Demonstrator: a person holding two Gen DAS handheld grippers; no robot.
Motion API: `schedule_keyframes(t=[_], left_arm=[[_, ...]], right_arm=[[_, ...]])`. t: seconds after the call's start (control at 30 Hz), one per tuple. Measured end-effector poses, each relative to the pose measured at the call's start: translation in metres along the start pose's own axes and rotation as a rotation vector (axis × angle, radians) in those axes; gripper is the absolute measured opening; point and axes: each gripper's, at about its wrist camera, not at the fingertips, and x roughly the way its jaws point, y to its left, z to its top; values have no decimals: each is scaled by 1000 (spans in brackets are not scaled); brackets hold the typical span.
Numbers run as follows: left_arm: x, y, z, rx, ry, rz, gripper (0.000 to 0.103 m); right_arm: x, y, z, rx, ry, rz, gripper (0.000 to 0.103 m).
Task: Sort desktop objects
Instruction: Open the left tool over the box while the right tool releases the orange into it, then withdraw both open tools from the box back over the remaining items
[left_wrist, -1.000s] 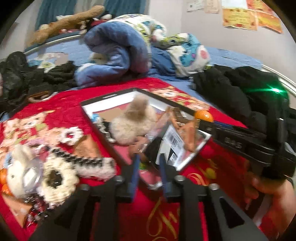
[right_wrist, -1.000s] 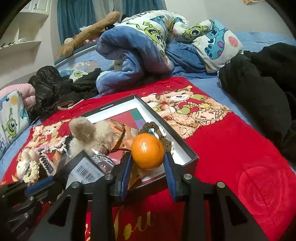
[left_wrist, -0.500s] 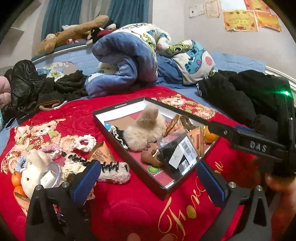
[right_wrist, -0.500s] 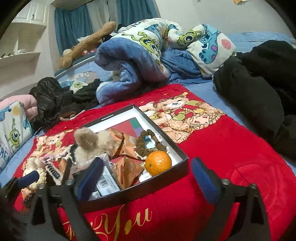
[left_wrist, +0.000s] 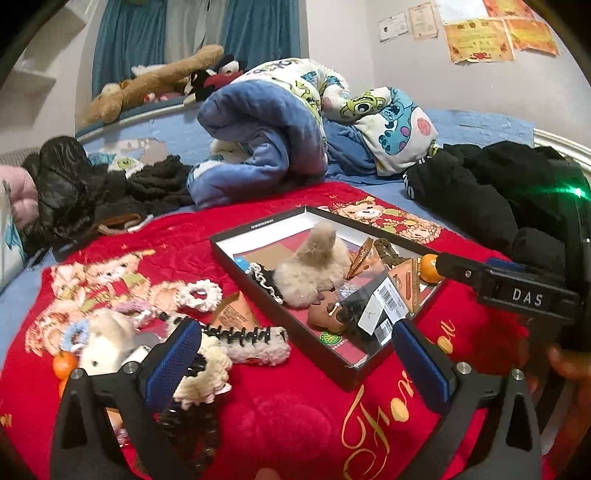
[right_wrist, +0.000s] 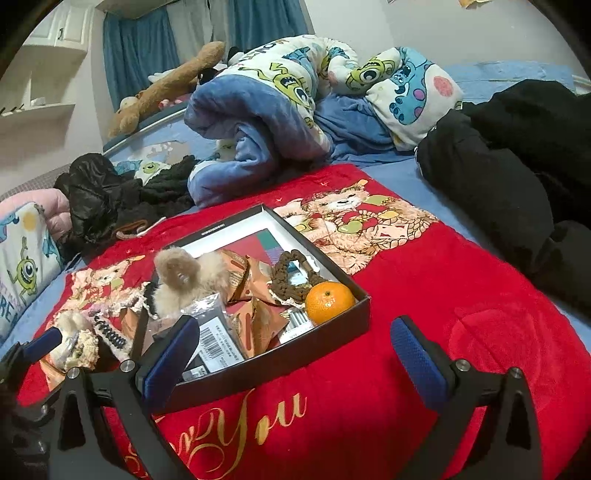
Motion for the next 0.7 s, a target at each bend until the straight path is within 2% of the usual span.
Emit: schedule_keyframes(t=[0.2,0.3,0.43,0.7], left_arm=[[-15,8,-4,-35,9,-34,103],[-23,18,-7,-39,13,-27,103],[-34,42,-12,-48,14,-3,103],[-57,101,-29,-34,27,102,103]], right_arm=[[-6,8,-2,3,-13,7,103],[-6,14,-3,3,-6,17,103],[-7,23,-2,0,-5,32,103],[-7,57,-1,-8,-15,94,103]])
